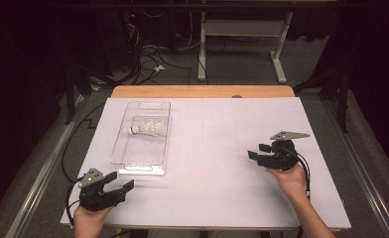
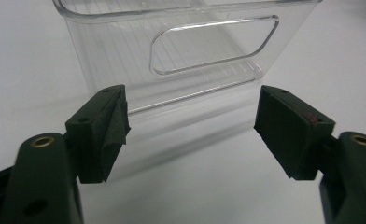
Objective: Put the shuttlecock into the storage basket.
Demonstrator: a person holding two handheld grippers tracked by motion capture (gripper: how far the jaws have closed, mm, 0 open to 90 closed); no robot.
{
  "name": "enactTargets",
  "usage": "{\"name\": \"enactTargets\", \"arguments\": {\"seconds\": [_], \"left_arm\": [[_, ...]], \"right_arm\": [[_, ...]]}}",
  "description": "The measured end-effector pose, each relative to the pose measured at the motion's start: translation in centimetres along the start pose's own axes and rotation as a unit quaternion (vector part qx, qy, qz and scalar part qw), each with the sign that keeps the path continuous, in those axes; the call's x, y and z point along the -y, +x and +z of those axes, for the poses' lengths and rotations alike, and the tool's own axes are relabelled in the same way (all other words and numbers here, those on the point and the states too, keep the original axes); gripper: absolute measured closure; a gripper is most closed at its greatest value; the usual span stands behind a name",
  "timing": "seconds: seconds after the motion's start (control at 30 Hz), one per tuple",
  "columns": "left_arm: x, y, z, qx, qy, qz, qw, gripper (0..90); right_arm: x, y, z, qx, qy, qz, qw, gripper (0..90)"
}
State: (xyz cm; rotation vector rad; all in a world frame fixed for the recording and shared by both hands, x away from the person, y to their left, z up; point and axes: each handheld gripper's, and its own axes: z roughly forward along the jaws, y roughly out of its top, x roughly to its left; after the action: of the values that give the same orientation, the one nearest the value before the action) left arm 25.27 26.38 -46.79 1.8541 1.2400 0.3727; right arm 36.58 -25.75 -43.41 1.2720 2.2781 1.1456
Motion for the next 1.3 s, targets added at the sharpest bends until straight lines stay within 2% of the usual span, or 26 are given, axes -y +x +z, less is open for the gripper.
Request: {"name": "enactTargets", "arguments": {"seconds": [0.43,0.73,0.83,1.3], "left_arm": [[0.0,0.0,0.0,0.0,0.0,-0.001,1.0,27.1],[0.0,-0.1,0.0,0.0,0.0,0.0,1.0,27.1],[0.0,-0.1,0.0,0.0,0.0,0.0,1.0,27.1],[0.0,-0.1,0.0,0.0,-0.001,-0.001,1.0,27.1]], "right_arm": [[1.1,-0.2,-0.7,0.009,-0.003,-0.002,1.0,42.5],[1.9,-0.4,-1.3,0.006,-0.013,0.005,0.9999,40.7],[2.1,-0.4,-1.5,0.008,-0.012,-0.002,0.9999,40.2],[3.2,-0.5,-2.2,0.011,-0.027,0.006,0.9996,37.1]]}}
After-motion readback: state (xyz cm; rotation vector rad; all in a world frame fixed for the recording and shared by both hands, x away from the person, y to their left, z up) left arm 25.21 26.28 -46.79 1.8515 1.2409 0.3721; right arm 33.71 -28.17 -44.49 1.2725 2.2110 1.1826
